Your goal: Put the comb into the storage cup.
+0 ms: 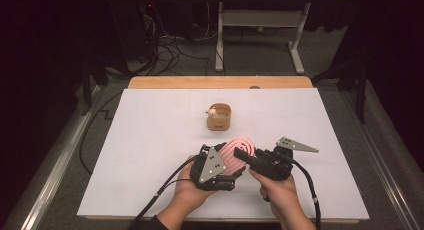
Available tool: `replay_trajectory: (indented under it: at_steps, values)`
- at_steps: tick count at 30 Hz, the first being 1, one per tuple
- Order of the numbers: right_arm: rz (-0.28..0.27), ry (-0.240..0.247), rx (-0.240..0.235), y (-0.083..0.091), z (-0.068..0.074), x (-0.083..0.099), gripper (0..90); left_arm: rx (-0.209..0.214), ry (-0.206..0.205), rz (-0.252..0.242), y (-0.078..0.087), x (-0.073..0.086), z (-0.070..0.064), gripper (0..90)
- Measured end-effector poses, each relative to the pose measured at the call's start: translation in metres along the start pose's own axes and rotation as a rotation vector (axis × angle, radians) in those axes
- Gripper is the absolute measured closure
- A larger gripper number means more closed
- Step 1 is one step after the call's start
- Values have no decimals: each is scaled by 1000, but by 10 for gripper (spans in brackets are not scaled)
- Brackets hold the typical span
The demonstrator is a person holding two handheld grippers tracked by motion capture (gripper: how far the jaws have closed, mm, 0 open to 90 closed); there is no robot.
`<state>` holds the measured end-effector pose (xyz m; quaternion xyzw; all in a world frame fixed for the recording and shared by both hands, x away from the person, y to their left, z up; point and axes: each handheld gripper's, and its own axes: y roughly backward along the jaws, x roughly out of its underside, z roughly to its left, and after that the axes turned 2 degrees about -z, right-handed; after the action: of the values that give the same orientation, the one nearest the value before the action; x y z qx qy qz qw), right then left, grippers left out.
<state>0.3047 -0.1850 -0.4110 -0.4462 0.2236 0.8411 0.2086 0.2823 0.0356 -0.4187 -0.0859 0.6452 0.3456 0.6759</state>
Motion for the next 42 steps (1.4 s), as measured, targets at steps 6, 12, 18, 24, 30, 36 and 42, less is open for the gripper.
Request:
replay_trajectory:
  at_steps: [6,12,18,24,30,36,42]
  values:
    - [10,-21,-25,0,-3,-1,577,-1,-1,3,-1,0,0,180]
    - [11,-30,-29,0,-3,-1,584,-2,-4,4,-1,-1,0,180]
    - [17,-48,-32,0,-2,-2,596,-9,-11,4,0,-1,-1,180]
    - [12,-63,-48,1,-1,-2,618,-19,-24,6,1,-3,-2,179]
    - [2,-63,-62,2,1,-4,640,-22,-26,2,1,-5,-2,180]
    - [-11,-52,-69,4,5,-5,648,-13,-23,-11,3,-6,-1,179]
    - [-22,-40,-72,4,7,-5,651,-12,-23,-18,4,-6,-2,178]
